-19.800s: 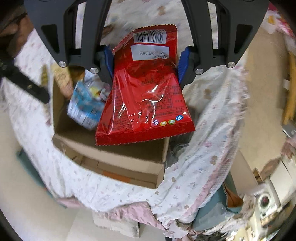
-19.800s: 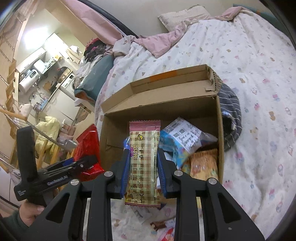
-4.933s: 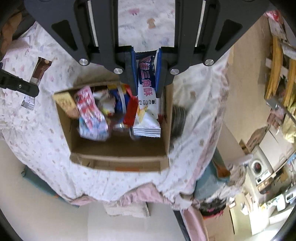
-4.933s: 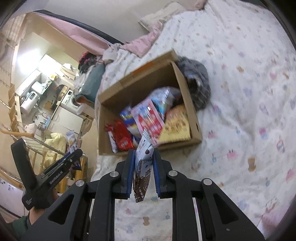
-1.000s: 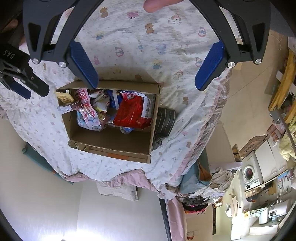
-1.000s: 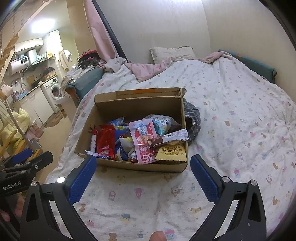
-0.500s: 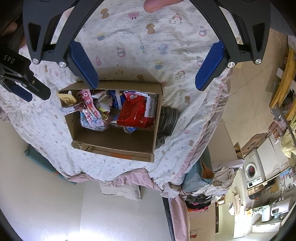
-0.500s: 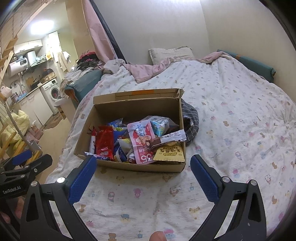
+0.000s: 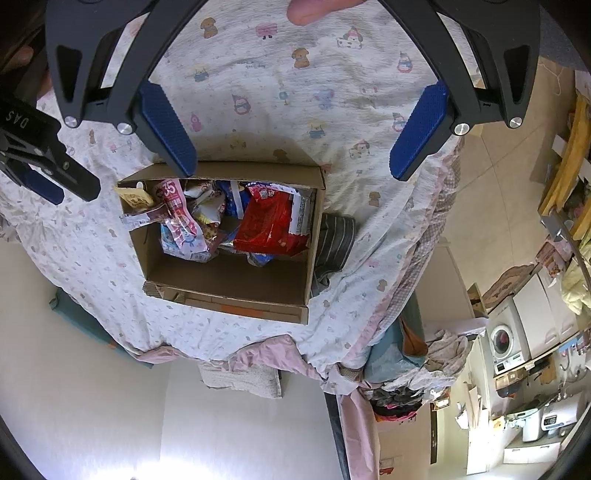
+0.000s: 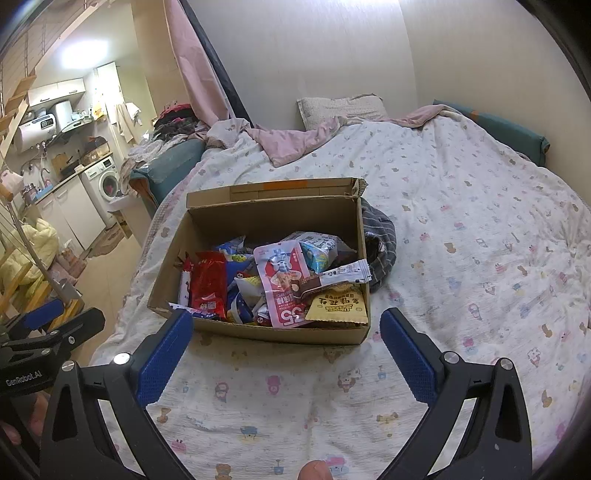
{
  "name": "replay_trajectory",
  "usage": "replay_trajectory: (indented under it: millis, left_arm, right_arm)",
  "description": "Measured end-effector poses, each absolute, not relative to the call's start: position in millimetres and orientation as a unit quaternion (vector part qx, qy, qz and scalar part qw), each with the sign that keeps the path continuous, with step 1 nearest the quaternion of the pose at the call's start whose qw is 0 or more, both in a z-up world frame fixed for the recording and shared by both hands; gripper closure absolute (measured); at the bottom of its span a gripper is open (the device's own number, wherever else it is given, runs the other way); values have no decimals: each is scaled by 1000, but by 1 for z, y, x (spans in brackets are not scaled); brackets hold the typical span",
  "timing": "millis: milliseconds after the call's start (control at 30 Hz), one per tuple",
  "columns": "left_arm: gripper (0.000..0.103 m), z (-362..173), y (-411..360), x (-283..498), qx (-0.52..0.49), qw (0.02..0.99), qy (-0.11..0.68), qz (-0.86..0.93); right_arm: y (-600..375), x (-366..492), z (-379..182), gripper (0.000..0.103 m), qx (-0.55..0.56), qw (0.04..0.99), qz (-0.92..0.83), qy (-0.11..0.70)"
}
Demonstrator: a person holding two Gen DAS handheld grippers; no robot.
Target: Organize snacks
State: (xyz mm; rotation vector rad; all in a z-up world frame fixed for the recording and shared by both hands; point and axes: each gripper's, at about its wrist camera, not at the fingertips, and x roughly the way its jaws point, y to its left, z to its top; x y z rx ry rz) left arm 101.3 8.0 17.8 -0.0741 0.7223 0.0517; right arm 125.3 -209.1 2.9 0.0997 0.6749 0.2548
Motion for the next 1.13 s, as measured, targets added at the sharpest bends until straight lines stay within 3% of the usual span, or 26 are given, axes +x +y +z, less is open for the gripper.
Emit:
replay_trajectory:
  millis: [1133]
  left_arm:
    - [0, 17, 5, 101, -37, 935, 353, 20]
  right_arm:
    - [-207, 127, 5, 0, 44, 934, 129, 329]
